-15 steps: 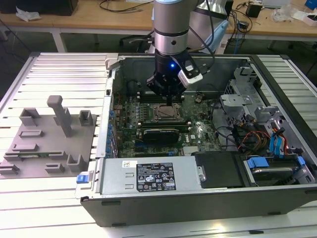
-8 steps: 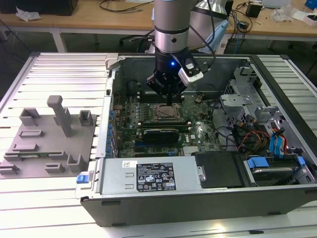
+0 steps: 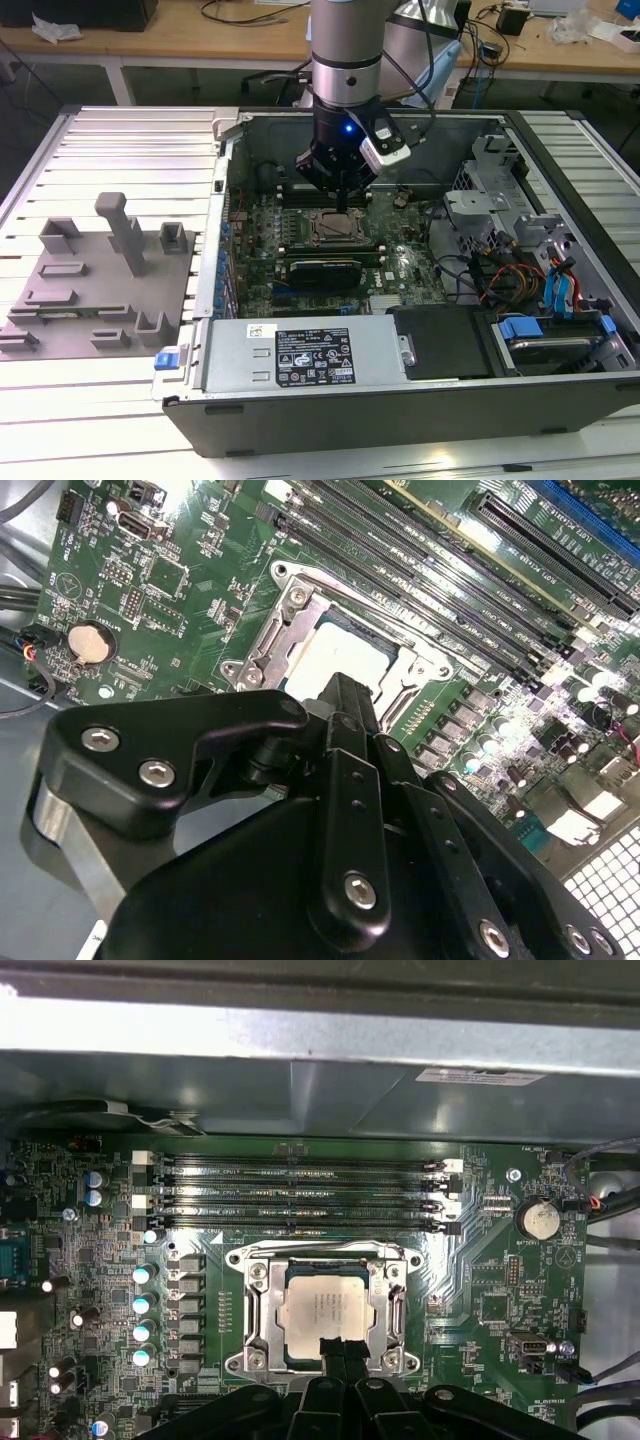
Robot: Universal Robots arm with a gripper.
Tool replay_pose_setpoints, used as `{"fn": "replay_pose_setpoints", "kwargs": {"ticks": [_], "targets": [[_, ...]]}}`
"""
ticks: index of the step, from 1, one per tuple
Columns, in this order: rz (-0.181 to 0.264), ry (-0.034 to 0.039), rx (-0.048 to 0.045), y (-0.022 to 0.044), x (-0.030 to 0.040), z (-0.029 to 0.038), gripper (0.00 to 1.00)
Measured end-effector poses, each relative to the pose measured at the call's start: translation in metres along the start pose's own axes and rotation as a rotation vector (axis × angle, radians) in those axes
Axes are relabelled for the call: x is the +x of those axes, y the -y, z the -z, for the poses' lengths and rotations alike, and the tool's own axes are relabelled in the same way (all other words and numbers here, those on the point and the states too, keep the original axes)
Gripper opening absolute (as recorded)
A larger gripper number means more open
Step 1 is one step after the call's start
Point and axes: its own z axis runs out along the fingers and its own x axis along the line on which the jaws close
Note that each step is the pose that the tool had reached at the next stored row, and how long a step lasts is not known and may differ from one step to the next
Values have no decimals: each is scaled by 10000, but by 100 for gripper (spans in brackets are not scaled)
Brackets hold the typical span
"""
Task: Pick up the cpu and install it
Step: 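Install the second cpu locking lever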
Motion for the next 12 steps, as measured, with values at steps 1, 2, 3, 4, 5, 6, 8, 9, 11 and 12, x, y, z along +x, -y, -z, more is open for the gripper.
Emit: {"fn": "replay_pose_setpoints", "kwargs": {"ticks": [1,2,3,4,5,6,8,9,11,12], "targets": [[0,0,0,0,0,0,11],[-1,0,0,0,0,0,11],[0,0,0,0,0,0,11],[-1,-1,0,1,0,0,11],[-1,0,0,1,0,0,11],[-1,0,-1,1,0,0,11],[-1,0,-2,36,1,-2,11],[0,-1,-9,112,2,-4,11],[-2,0,-17,183,3,-7,11],[-2,0,-23,235,4,-8,11]]}}
